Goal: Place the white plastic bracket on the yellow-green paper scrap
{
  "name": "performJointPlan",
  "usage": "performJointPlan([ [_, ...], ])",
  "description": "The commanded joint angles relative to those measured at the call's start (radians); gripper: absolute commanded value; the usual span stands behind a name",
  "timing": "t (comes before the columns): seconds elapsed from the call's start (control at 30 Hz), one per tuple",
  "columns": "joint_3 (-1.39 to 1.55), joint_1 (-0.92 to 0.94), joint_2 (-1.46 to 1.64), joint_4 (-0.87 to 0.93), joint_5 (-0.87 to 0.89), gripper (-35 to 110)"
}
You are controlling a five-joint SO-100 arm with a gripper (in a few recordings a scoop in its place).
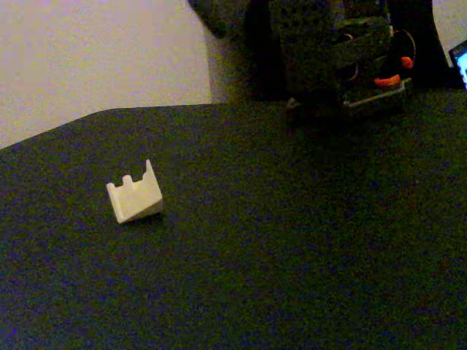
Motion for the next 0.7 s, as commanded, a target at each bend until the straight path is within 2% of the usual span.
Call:
performJointPlan([
  [0.0,0.160,0.003,0.212,-0.087,-0.037,0],
  [0.1,0.403,-0.018,0.460,-0.359,-0.209,0],
  [0.17,0.552,-0.011,0.626,-0.465,-0.264,0],
  [0.37,0.755,-0.018,0.798,-0.548,-0.468,0],
  [0.67,0.968,-0.006,1.008,-0.541,-0.615,0],
])
